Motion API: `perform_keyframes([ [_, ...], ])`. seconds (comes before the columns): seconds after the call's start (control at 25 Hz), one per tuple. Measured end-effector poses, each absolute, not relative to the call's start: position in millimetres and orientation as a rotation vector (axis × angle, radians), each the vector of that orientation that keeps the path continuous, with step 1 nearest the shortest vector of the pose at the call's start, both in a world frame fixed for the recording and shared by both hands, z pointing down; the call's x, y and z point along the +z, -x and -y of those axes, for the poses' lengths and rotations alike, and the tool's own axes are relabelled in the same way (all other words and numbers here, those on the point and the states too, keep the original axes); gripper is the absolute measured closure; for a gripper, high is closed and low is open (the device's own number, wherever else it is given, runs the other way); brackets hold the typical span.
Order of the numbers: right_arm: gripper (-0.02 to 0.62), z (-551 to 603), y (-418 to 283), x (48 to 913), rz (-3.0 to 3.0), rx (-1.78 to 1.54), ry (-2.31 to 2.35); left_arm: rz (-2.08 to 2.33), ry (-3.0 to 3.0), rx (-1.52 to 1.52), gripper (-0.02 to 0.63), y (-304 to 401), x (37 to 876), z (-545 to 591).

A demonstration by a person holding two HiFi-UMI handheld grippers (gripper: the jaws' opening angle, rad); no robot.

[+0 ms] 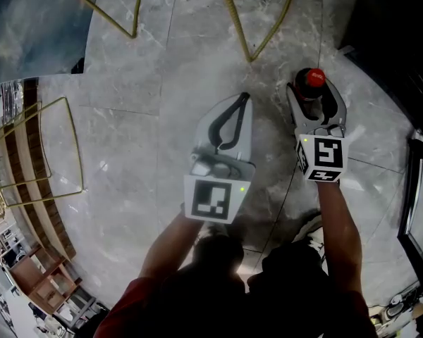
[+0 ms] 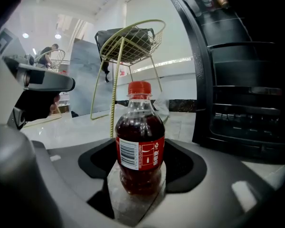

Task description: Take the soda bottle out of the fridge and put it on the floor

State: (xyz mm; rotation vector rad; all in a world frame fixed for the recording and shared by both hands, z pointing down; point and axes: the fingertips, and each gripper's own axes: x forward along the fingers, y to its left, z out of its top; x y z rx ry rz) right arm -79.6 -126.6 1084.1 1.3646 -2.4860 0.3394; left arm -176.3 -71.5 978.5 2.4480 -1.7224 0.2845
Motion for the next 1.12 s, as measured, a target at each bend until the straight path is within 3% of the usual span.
perform_keyframes([
  [0.96,0.294,111.6,77.5,1088.7,2.503,0.295,-1.349,1.697,-2.449,0.335,0.606,170.7,994.2,60.9],
  [1.12,0.246,111.9,73.7,1089.3,2.494,0.309,-1.357,1.700,-2.447,0.333,0.606,171.1,995.1,61.1],
])
